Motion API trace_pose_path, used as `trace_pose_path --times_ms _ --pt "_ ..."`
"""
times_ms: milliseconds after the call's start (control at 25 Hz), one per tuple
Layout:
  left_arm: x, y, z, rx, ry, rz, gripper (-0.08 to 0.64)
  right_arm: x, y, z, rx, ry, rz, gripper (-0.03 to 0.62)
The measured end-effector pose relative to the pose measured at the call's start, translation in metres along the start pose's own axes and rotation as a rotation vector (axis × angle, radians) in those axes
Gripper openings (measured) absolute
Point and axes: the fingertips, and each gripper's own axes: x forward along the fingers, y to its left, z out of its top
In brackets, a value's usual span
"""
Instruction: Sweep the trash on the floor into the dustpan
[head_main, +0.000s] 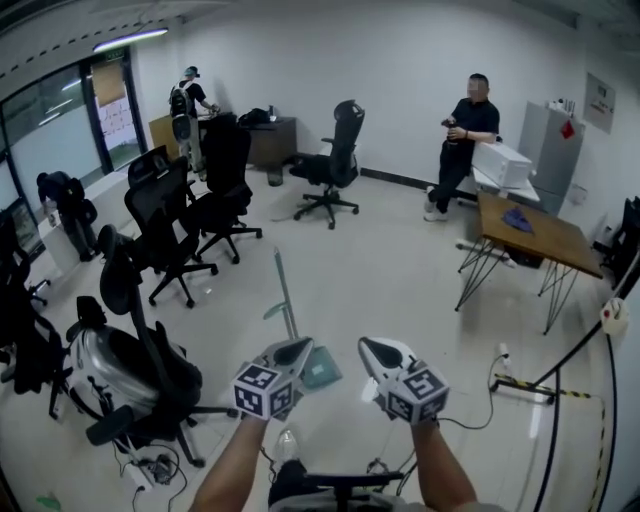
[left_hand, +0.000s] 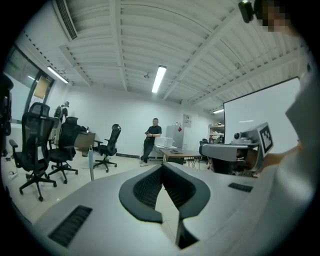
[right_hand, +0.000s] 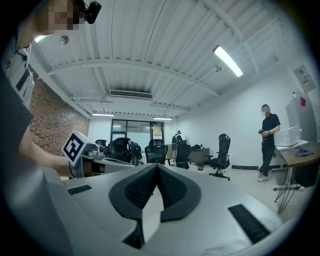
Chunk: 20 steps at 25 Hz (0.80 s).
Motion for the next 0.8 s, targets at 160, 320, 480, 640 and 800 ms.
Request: trace_pose_path --times_ms 160,320,480,640,800 --pt "0.033 0.055 0.007 0.030 0.001 -0.016 0.008 0.047 -0.019 -0.002 -0.030 0.014 -0.023 0.003" --pt "0.055 0.116 0.005 0.019 0.015 -0.031 0.008 0.107 -0.036 -0.003 -0.014 0.032 -0.058 0.003" --pt "0.073 0.178 0.000 0.003 0.057 -0.057 0.008 0.171 -0.050 -0.006 0.003 0.070 -0.105 0.003" --pt "0.093 0.227 -0.009 0.000 0.108 -0.066 0.008 0.217 -0.059 -0.006 0.014 0.090 -0.130 0.002" --pt "0.111 0.249 -0.034 -0.004 0.185 -0.060 0.008 0.246 -0.065 -0.017 0.040 0.125 -0.105 0.003"
